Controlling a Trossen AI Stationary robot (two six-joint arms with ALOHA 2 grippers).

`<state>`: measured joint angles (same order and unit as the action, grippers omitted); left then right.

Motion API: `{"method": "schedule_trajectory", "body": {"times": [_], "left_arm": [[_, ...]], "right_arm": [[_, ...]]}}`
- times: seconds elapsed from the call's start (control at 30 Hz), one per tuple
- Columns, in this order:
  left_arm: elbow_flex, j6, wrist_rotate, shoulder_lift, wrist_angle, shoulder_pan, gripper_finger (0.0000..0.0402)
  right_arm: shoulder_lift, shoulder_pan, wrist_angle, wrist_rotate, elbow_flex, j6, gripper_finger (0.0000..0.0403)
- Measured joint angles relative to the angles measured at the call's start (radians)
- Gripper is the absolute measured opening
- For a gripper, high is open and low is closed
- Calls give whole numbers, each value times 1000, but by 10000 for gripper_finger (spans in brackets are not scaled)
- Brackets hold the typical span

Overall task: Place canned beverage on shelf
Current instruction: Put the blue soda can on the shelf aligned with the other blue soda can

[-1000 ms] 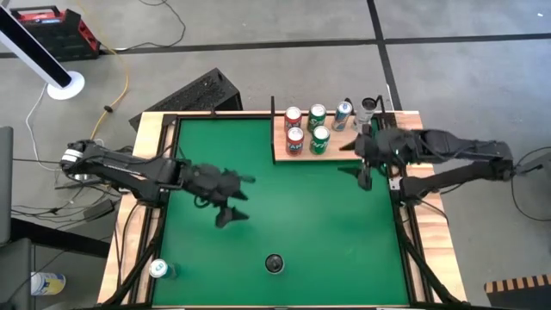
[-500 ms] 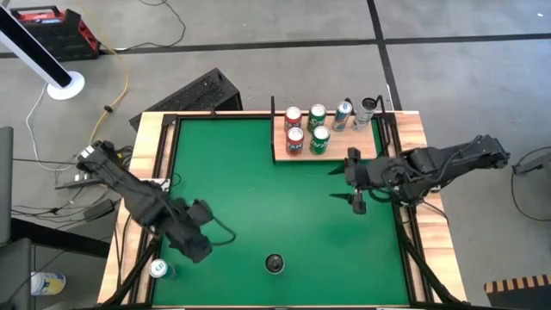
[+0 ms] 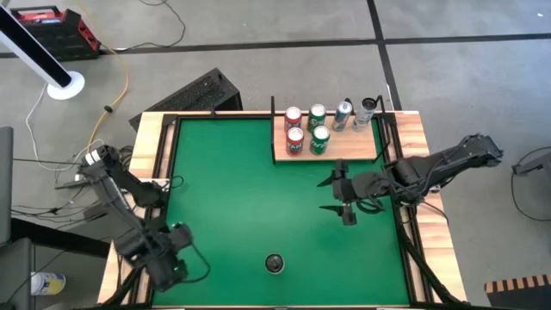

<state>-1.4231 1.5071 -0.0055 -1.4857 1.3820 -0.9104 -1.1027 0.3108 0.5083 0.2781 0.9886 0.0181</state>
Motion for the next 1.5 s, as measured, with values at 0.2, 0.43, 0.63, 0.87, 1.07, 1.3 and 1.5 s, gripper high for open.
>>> {"method": "schedule_trajectory", "body": {"times": [0.2, 0.43, 0.63, 0.87, 1.07, 1.3, 1.5], "left_arm": [[1, -26, 11, -22, 40, -98, 329], [1, -141, 76, -54, 35, -134, 329], [2, -186, 76, -89, -9, -137, 329], [2, -179, 80, -93, -32, -142, 329], [36, -158, 128, -92, -52, -144, 329], [96, -164, 137, -92, -121, -144, 329], [101, -162, 167, -92, -113, -141, 329]], "right_arm": [[-43, 4, -51, 1, 0, 0, 322], [-50, 4, -55, 4, 0, 43, 322], [-50, 3, -54, 9, 0, 54, 322], [-50, 3, -53, 11, 0, 54, 322], [-49, 11, -52, 13, 0, 54, 322], [-49, 37, -50, 13, 0, 53, 322], [-49, 37, -46, 13, 0, 53, 322]]}}
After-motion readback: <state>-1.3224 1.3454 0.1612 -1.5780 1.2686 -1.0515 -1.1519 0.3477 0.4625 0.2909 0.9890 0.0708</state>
